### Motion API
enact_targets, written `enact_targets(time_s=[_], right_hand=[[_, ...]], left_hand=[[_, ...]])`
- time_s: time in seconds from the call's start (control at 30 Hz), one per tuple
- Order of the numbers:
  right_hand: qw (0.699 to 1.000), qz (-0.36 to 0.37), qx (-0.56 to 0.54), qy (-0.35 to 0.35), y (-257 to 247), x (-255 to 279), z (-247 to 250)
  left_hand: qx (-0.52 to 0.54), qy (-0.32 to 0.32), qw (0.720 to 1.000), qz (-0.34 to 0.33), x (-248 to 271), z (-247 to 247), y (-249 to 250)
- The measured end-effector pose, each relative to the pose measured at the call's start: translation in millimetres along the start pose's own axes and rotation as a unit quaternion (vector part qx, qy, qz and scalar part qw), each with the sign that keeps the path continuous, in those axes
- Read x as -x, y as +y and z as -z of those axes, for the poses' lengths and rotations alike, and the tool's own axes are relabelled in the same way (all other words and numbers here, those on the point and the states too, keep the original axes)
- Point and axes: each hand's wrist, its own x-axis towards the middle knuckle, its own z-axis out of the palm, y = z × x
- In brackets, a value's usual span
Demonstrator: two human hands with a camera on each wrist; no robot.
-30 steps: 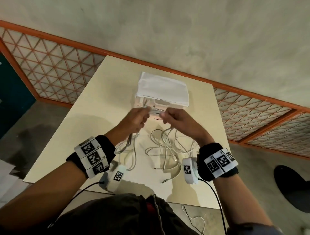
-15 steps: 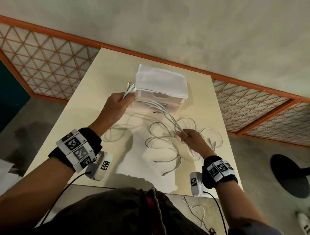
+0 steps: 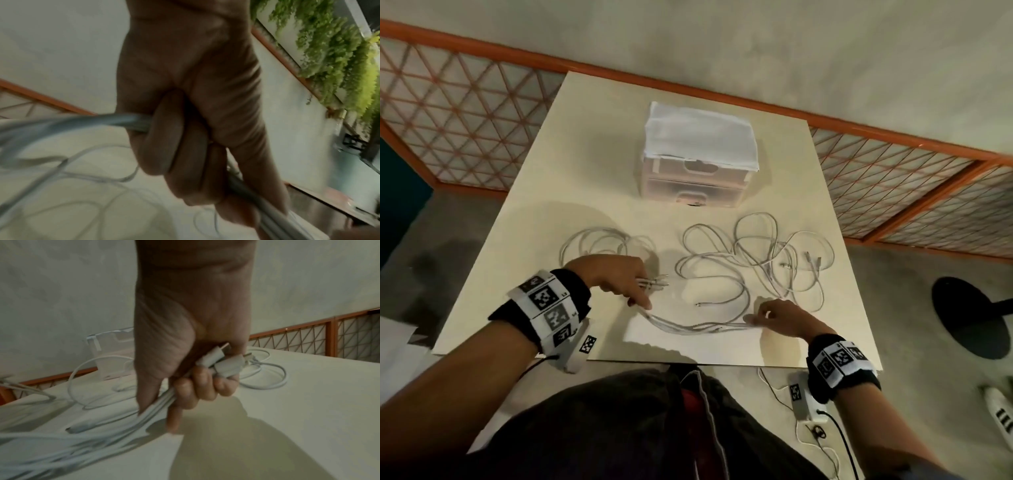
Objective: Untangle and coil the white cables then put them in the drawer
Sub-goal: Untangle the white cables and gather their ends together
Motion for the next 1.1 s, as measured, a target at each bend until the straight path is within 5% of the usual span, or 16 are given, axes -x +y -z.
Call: enact_targets(time_s=[0.1,0.27,0.37,0.47,0.6,0.8,0.97,1.1], right_hand=[[0.999,-0.009,-0.004,0.049,2,-3,-8],[0.983,0.13,-0.01,0.131,-9,-14,-19],[0.984,0.124,-0.018,0.13,-15,-23,-24],[0.967,0.112,-0.017,0.227,-17,-37,-16],[0.935,0.144,-0.026,0.322,-38,-39,17],[0.889,0.209,-0.18,0.365,-90,-18,74],[0.878,0.236,-0.282,0.306,-129,-18,79],[0.88,0.283,-0.324,0.202,-162,-20,61]], left_hand=[[-0.018,-0.012,1.0,0.002,-11,-15,-1],[-0.017,0.025,1.0,0.007,-12,-18,-4],[-0.003,0.038,0.999,0.006,-6,-16,-8],[0.009,0.062,0.998,0.002,0,-16,-9],[0.034,0.13,0.991,-0.011,5,-12,-3],[0.116,0.281,0.952,-0.042,-1,-4,0],[0.169,0.4,0.897,-0.079,-3,4,6],[0.384,0.373,0.836,-0.119,-7,14,16]])
